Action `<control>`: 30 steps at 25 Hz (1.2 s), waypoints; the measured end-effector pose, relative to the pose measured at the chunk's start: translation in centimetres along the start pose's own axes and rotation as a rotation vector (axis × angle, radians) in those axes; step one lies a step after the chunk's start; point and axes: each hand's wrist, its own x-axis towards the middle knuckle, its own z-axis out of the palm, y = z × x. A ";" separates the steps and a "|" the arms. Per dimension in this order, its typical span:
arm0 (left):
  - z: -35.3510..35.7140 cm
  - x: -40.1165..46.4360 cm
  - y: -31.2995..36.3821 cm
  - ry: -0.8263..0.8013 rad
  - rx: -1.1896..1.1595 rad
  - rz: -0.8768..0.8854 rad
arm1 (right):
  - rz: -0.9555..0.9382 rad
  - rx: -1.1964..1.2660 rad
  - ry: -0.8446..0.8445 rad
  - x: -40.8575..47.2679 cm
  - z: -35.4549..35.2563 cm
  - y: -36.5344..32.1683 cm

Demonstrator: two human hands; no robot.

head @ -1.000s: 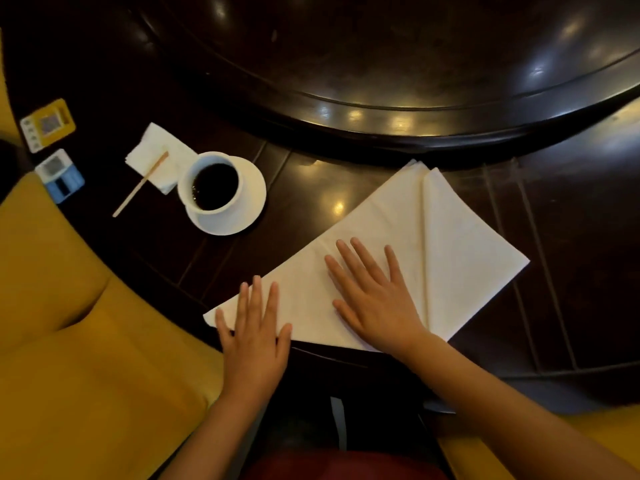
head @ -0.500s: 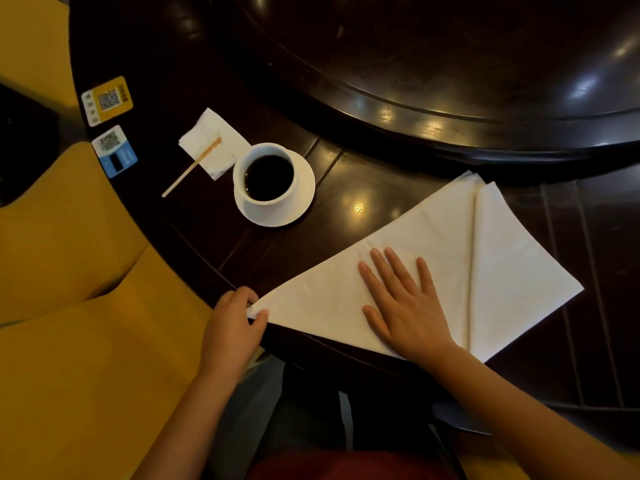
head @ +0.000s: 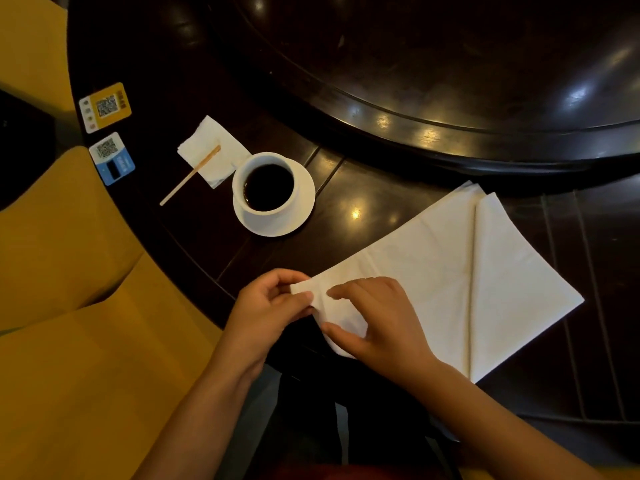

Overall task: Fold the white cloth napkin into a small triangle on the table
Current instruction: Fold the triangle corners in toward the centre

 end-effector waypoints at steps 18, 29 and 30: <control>11.1 5.7 -1.2 -0.183 0.970 0.993 | 0.395 -0.164 0.065 7.3 -15.0 12.0; 12.9 11.5 -3.4 -0.236 1.465 1.109 | -0.091 -0.763 -0.197 4.4 -12.8 16.8; 12.4 11.8 -3.4 -0.243 1.475 1.112 | -0.085 -0.770 -0.240 4.4 -13.1 17.5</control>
